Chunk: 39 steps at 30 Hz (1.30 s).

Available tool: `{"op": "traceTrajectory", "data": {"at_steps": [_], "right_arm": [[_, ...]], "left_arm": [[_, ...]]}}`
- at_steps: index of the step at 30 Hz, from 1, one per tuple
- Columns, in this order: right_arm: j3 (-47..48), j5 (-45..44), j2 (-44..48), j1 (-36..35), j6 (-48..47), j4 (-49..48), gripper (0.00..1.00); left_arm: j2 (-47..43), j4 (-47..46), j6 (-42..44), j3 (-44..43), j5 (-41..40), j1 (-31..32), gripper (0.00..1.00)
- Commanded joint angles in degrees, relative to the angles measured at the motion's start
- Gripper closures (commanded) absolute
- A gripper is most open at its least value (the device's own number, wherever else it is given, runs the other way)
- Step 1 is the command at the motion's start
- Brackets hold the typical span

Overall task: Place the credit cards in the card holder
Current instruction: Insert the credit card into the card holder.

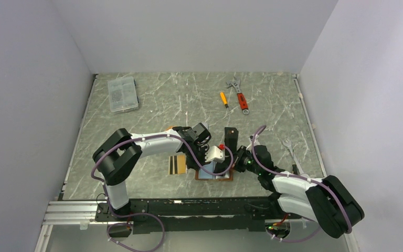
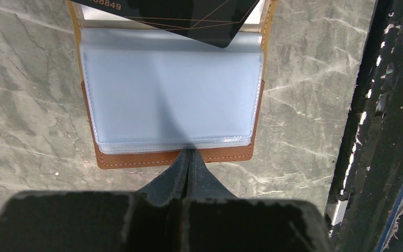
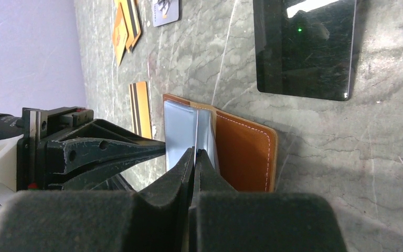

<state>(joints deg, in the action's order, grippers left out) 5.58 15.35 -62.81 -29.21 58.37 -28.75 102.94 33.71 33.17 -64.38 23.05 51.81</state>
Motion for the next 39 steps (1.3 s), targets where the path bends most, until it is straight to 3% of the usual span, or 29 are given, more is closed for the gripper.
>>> {"op": "traceTrajectory", "data": {"at_steps": [1,18,39], "right_arm": [[-1.41,0.73,-0.9,0.21,1.24,-6.32,1.0],[-3.96,3.62,-5.47,0.21,4.97,-16.77,1.0],[-5.49,3.65,-8.79,0.1,6.27,-20.63,1.0]], "left_arm": [[1.48,0.37,-0.03,-0.8,-1.6,0.24,1.0],[0.96,0.4,-0.04,-0.4,-1.44,0.22,1.0],[0.56,1.0,0.04,-0.63,-1.32,0.25,1.0]]}}
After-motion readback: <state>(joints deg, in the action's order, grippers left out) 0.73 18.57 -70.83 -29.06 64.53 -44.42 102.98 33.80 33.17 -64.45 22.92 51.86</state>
